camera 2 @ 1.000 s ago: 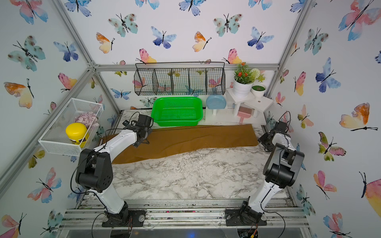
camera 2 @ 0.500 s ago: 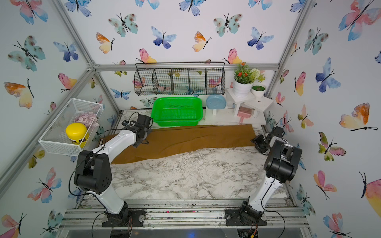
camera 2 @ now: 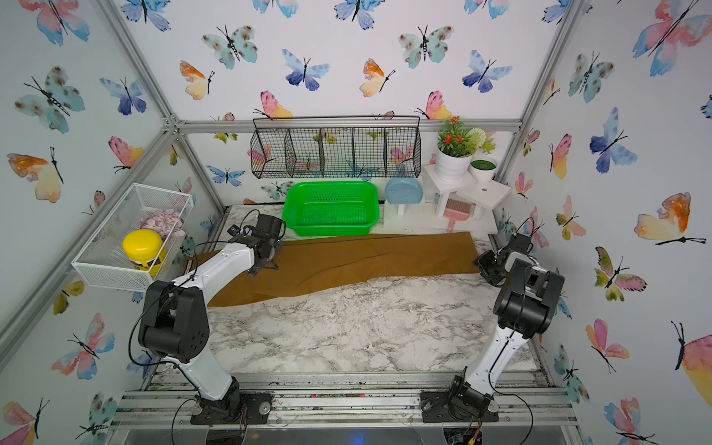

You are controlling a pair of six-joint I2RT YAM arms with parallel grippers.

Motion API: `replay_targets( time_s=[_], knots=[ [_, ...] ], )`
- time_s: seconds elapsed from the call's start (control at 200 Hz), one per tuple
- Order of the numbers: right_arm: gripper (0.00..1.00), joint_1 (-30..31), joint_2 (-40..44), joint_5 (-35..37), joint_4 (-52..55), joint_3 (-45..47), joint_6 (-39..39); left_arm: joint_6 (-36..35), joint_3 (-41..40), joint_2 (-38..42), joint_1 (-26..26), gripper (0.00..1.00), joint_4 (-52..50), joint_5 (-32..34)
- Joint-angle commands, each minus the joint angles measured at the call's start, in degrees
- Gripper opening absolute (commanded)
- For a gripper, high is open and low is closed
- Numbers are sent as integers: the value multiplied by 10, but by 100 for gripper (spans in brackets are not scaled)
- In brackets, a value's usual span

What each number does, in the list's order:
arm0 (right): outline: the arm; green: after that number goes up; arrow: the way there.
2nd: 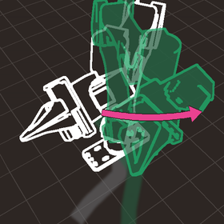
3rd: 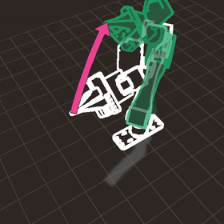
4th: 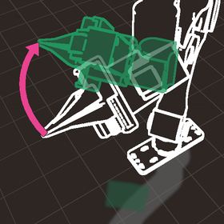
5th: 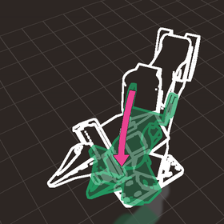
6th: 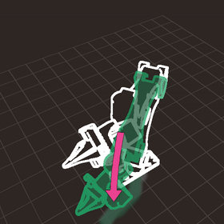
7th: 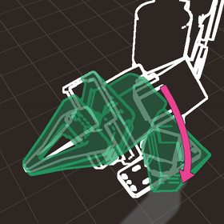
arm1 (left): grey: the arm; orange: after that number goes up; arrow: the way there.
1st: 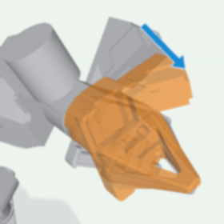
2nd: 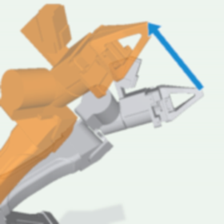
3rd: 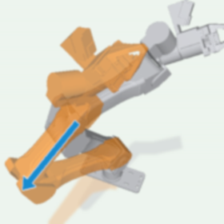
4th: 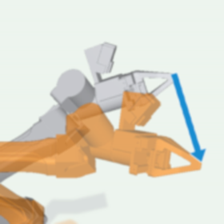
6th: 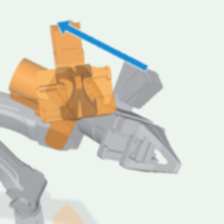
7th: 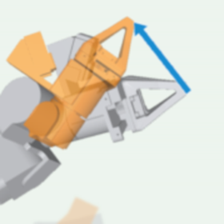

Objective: Roll up the long pants
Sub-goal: Fold the long pant at the center of the board.

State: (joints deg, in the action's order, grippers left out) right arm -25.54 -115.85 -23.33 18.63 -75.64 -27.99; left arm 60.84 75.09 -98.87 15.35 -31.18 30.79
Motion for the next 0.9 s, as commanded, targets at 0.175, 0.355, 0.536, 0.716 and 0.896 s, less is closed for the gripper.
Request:
replay_targets(
  time_s=[0.175,0.355,0.536,0.716,0.896],
  knots=[
    [50,-2,-34,-28,7,11,19,0,-6,-15,-6,98,-20,8],
    [40,4,-38,-43,-2,17,26,2,-8,-16,-6,98,-20,5],
    [33,12,-47,-53,-4,15,31,2,-10,-15,-6,98,-21,9],
    [23,15,-49,-56,-7,15,36,2,-10,-16,-6,98,-24,9],
    [8,16,-41,-68,-14,17,35,1,-6,-12,-6,98,-29,9]
  ],
)
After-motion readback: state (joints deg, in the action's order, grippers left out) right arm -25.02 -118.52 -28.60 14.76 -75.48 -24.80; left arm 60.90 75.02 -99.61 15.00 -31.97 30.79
